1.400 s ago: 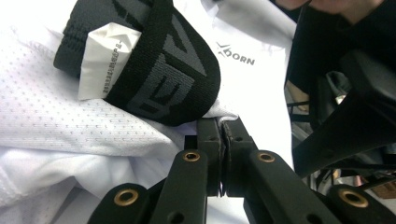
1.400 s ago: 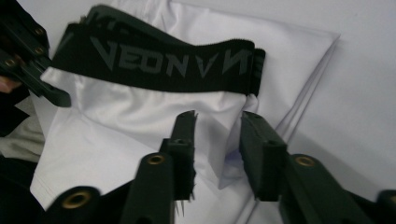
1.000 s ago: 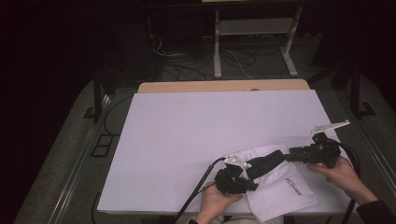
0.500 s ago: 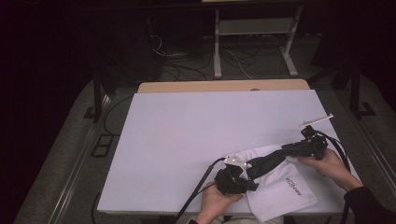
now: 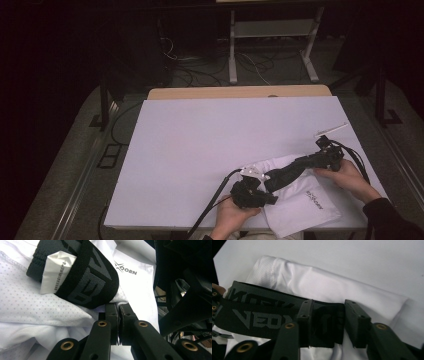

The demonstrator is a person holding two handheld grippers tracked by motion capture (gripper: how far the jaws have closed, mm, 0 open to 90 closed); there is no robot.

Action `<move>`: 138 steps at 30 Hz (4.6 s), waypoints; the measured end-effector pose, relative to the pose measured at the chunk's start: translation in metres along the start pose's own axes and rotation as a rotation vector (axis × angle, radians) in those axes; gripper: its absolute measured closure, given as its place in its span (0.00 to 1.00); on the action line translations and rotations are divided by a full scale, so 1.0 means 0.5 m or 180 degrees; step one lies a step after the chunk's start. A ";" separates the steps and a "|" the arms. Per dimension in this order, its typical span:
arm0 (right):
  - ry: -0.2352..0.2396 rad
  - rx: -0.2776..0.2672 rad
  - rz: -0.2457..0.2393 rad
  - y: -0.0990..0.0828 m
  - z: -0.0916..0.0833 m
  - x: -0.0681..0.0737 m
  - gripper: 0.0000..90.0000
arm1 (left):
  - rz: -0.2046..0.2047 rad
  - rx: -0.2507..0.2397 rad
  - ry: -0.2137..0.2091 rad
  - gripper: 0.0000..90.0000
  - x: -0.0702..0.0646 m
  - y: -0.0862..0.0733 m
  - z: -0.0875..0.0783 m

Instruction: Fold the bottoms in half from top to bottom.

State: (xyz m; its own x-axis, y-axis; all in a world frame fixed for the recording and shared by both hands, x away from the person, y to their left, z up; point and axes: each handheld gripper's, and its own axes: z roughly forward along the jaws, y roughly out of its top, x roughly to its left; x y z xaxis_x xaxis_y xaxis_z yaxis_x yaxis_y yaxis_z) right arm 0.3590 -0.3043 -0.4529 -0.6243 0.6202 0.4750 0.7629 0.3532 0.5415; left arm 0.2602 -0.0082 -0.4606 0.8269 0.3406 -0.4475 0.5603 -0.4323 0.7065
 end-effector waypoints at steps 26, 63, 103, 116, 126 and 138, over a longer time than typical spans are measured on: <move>0.0393 -0.0223 -0.0508 -0.034 -0.075 0.032 0.91 | -0.0019 -0.0386 0.0126 0.36 -0.023 0.006 -0.055; 0.0693 0.0017 -0.0727 -0.155 -0.105 0.064 0.89 | -0.0270 -0.0883 0.0542 0.14 0.094 0.064 -0.134; 0.0420 -0.0033 -0.0733 -0.020 -0.053 0.130 0.98 | -0.0297 -0.0984 0.0499 0.14 0.106 0.065 -0.139; 0.0671 0.0489 -0.0858 -0.016 0.010 0.166 0.98 | -0.0309 -0.0970 0.0481 0.14 0.107 0.065 -0.131; 0.0903 0.0649 -0.0964 -0.067 0.012 0.190 0.98 | -0.0293 -0.0945 0.0464 0.14 0.105 0.065 -0.125; 0.0984 0.0982 -0.1117 -0.110 0.021 0.193 0.98 | -0.0308 -0.0921 0.0451 0.14 0.104 0.065 -0.118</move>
State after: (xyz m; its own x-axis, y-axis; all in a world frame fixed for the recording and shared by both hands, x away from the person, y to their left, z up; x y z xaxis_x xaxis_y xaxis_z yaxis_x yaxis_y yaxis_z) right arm 0.2586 -0.2565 -0.4441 -0.8345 0.2106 0.5092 0.4852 0.7189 0.4978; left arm 0.3185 0.0445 -0.4285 0.7445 0.4898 -0.4538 0.5824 -0.1441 0.8000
